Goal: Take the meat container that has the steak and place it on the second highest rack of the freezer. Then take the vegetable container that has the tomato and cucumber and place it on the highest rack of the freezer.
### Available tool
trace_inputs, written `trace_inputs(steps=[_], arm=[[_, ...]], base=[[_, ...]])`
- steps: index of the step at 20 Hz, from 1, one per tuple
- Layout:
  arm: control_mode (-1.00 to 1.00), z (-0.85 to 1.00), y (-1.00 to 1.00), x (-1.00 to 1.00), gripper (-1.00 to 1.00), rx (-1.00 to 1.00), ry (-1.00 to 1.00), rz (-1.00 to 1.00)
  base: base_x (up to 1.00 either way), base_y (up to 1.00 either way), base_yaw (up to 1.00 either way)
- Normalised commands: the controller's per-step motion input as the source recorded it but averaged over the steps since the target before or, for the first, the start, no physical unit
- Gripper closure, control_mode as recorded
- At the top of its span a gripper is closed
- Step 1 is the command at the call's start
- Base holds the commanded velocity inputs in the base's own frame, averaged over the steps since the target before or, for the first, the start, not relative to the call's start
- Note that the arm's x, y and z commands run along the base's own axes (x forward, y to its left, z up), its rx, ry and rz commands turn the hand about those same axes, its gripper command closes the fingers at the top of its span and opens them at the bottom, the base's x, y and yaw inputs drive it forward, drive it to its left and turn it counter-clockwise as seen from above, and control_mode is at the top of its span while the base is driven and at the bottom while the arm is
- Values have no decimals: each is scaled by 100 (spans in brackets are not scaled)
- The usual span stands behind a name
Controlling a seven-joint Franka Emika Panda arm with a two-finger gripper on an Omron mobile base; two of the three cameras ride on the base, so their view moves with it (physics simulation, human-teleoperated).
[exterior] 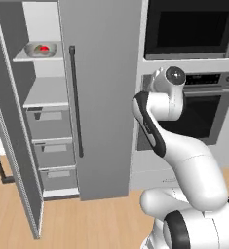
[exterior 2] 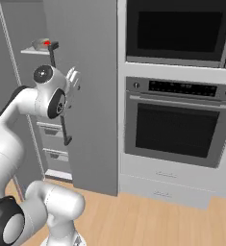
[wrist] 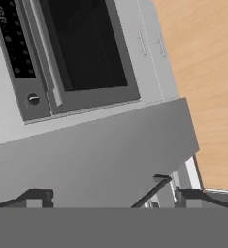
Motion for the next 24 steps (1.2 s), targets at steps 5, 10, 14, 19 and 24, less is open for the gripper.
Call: trace_inputs(steps=[5, 10, 14, 19, 24], arm=[[100, 0, 0, 0, -100, 0, 0, 0], [100, 0, 0, 0, -100, 0, 0, 0], [100, 0, 0, 0, -100, 0, 0, 0], [100, 0, 0, 0, -100, 0, 0, 0], [100, 0, 0, 0, -100, 0, 0, 0]], base=[[-15, -98, 0], [2, -83, 0], [11, -87, 0], [26, -87, 0], [35, -88, 0]])
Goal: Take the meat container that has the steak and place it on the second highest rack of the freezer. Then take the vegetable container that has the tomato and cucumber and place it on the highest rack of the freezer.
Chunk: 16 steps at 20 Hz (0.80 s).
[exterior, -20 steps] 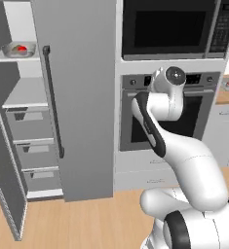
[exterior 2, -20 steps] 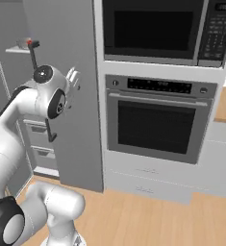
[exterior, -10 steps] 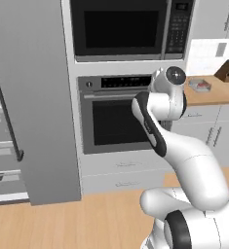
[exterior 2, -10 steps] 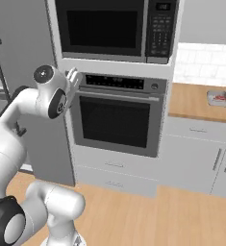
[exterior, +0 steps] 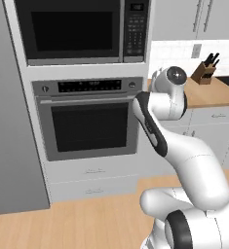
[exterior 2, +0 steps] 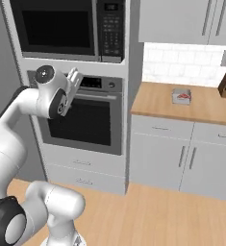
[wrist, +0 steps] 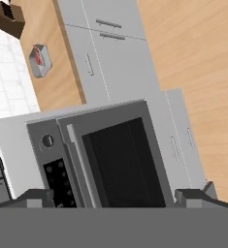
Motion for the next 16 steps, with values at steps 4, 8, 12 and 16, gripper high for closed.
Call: trace_inputs(steps=[4, 8, 12, 16], arm=[[100, 0, 0, 0, -100, 0, 0, 0], [100, 0, 0, 0, -100, 0, 0, 0], [100, 0, 0, 0, -100, 0, 0, 0], [100, 0, 0, 0, -100, 0, 0, 0]], base=[[35, -82, 0], [32, -80, 0], [26, -24, -9], [79, -6, -7]])
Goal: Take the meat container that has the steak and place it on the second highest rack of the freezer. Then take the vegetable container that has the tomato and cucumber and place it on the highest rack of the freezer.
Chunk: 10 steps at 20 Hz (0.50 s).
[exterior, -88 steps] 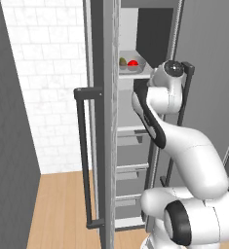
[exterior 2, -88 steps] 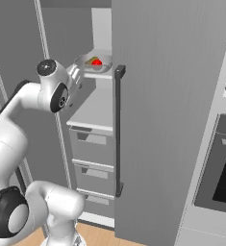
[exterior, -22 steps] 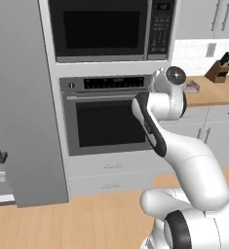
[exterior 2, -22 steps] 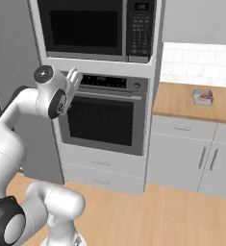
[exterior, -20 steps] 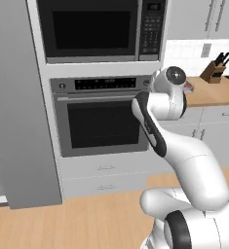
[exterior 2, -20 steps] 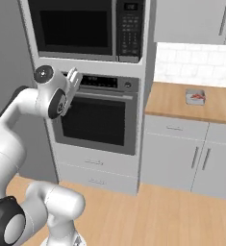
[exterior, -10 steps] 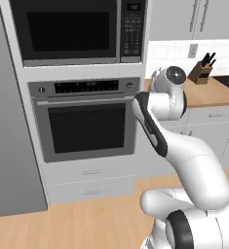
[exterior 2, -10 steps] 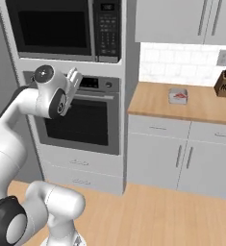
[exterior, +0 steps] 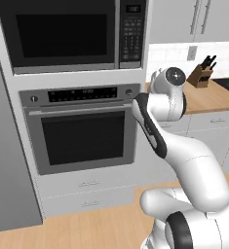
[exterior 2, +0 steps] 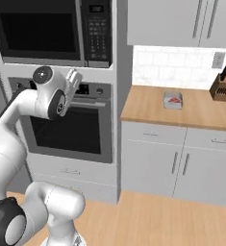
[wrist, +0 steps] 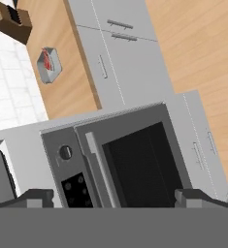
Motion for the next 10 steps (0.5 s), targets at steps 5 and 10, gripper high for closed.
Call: trace_inputs(steps=[5, 10], arm=[[100, 0, 0, 0, -100, 0, 0, 0], [100, 0, 0, 0, -100, 0, 0, 0]], base=[[-5, -12, 0], [-16, -83, 8]])
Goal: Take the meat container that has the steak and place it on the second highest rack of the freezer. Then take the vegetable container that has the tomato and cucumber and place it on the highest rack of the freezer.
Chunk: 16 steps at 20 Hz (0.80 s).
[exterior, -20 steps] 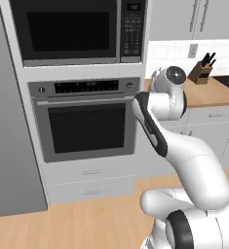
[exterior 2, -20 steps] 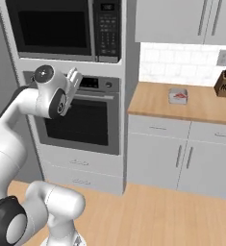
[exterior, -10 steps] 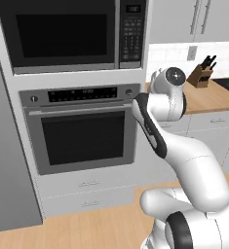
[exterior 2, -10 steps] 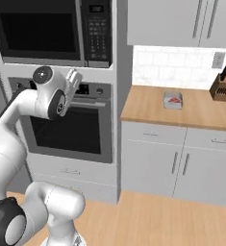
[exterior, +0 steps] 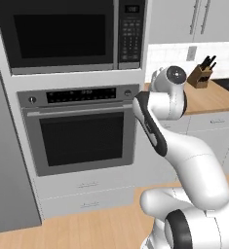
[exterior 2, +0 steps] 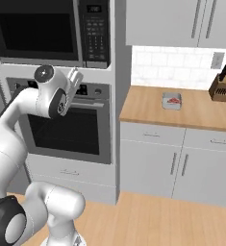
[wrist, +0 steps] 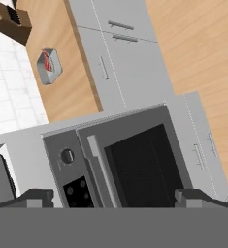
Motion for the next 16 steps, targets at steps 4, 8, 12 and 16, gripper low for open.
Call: trace_inputs(steps=[4, 8, 12, 16], arm=[[100, 0, 0, 0, -100, 0, 0, 0], [100, 0, 0, 0, -100, 0, 0, 0], [100, 0, 0, 0, -100, 0, 0, 0], [100, 0, 0, 0, -100, 0, 0, 0]], base=[[0, -84, 9], [18, -83, 6], [29, -34, -2], [0, -17, -7]])
